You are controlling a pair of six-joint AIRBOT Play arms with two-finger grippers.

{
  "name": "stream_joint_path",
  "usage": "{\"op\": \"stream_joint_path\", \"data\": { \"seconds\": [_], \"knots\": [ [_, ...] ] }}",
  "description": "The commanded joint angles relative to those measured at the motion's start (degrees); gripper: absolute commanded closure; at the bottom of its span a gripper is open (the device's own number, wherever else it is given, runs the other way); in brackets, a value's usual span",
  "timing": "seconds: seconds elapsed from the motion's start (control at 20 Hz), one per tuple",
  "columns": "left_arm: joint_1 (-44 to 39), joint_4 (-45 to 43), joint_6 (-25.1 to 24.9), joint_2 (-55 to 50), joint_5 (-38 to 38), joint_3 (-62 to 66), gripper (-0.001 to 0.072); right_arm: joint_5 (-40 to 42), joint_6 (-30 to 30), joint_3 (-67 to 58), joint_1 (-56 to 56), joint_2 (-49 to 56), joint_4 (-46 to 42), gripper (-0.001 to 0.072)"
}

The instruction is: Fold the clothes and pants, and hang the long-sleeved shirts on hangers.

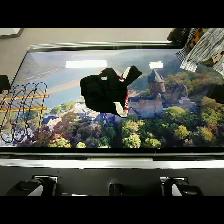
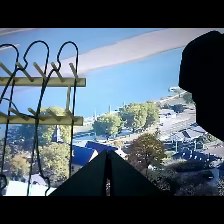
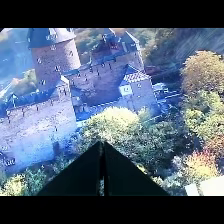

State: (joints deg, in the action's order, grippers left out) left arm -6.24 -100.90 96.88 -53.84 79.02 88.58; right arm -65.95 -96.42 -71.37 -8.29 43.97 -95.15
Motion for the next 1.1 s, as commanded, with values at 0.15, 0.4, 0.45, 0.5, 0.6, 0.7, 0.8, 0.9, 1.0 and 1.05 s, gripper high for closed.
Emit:
{"op": "stream_joint_path", "data": {
  "seconds": [0.15, 0.4, 0.45, 0.5, 0.6, 0.7, 0.8, 0.9, 1.0, 1.05],
  "knots": [
    [0.07, 0.0, -0.02, 0.0, -0.02, -0.02, 0.0675, -0.02, 0.0, 0.02, -0.04, -0.02, 0.0, 0.068],
    [0.07, 0.87, 0.22, -0.44, 0.7, -0.02, 0.0133, -0.02, 0.0, 0.02, -0.02, -0.04, 0.0, 0.068],
    [0.09, 1.99, 1.2, -0.83, 0.79, -0.2, -0.0012, -0.04, 0.0, 0.02, -0.02, -0.04, 0.0, 0.068],
    [0.39, 1.73, 4.94, -1.66, 0.81, -1.4, -0.0011, -0.02, 0.0, 0.02, -0.02, -0.04, 0.0, 0.068],
    [3.8, 6.91, 9.88, -3.93, -1.7, -8.68, -0.0009, 0.0, 0.0, 0.02, -0.04, -0.04, 0.0, 0.068],
    [9.75, 26.77, 9.18, -6.91, -12.15, -19.91, -0.0005, 0.0, 0.0, 0.02, -0.04, -0.04, 0.0, 0.068],
    [13.53, 50.34, 1.16, -10.97, -26.51, -30.8, -0.0005, 0.0, 0.0, 0.02, -0.02, -0.02, 0.0, 0.068],
    [13.29, 65.26, -9.33, -16.98, -33.42, -35.69, -0.0005, 0.0, 0.0, 0.02, -0.04, -0.04, 0.0, 0.068],
    [10.93, 71.56, -15.17, -24.33, -33.68, -35.17, -0.0006, 0.02, 0.0, 0.02, -0.04, -0.04, 0.0, 0.068],
    [9.27, 73.44, -17.35, -27.98, -33.66, -34.16, -0.0006, 0.0, 0.0, 0.02, -0.02, -0.04, -0.02, 0.068]
  ]
}}
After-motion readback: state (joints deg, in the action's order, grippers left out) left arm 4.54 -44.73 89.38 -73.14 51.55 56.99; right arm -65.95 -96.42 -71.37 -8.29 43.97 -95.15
